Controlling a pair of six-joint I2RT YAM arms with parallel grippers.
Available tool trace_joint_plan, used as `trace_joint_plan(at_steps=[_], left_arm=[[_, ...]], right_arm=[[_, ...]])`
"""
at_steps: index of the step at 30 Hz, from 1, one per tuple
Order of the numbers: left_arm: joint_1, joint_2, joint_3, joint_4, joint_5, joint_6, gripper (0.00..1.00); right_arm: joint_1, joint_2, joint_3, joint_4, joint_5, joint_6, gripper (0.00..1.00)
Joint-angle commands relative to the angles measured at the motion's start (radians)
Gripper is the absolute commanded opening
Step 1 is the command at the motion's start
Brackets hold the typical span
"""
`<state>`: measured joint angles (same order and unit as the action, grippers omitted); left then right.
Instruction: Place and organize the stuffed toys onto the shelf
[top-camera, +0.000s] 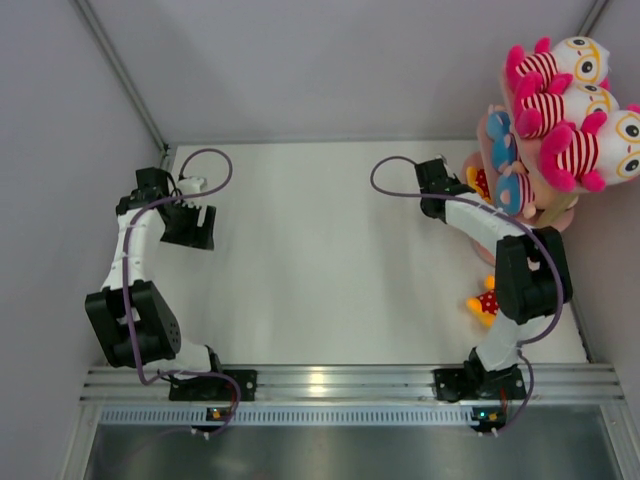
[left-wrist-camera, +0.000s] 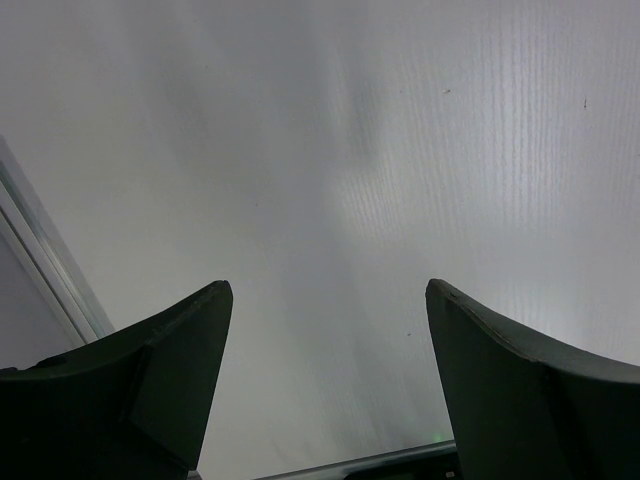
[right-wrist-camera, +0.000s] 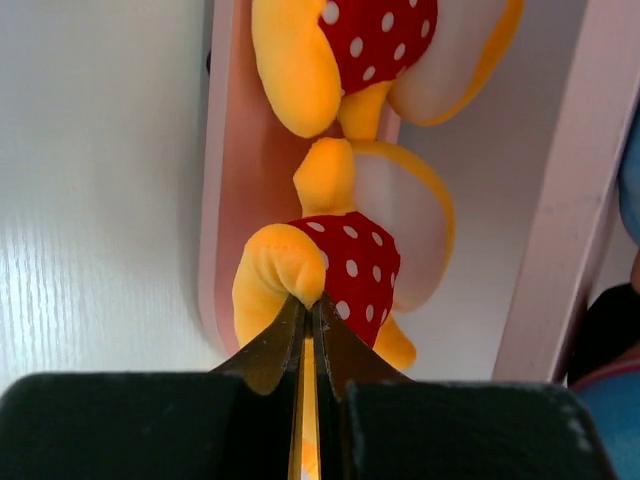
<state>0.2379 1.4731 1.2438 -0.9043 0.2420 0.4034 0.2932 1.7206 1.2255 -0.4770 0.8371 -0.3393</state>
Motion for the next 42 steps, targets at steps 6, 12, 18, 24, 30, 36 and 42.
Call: trace_joint_plan(at_steps=[6, 12, 18, 24, 30, 36, 42], left_arm=[[0.008, -0.030, 0.028, -0.005, -0.007, 0.018, 0.84], [0.008, -0.040, 0.032, -0.005, -0.007, 0.012, 0.85], [0.008, -0.039, 0.032, -0.005, -0.003, 0.011, 0.85], [0.008, -0.046, 0.028, -0.007, -0.004, 0.014, 0.85], [0.008, -0.031, 0.032, -0.005, 0.008, 0.011, 0.85], [0.008, -0.037, 0.042, -0.005, 0.014, -0.001, 0.84], [0.008, -0.063, 0.022, -0.007, 0.039, 0.009, 0.85]], right_arm=[[-0.035, 0.123, 0.020, 0.311, 0.031, -0.185, 0.00], [-0.039, 0.135, 0.020, 0.374, 0.022, -0.222, 0.00], [-0.058, 0.152, 0.032, 0.403, 0.010, -0.237, 0.00], [-0.063, 0.151, 0.045, 0.356, 0.013, -0.199, 0.29], [-0.022, 0.034, 0.017, 0.296, -0.018, -0.145, 0.62], [0.142, -0.088, 0.130, -0.063, -0.173, 0.076, 0.63], [0.218, -0.223, 0.108, -0.509, -0.461, 0.568, 0.67]])
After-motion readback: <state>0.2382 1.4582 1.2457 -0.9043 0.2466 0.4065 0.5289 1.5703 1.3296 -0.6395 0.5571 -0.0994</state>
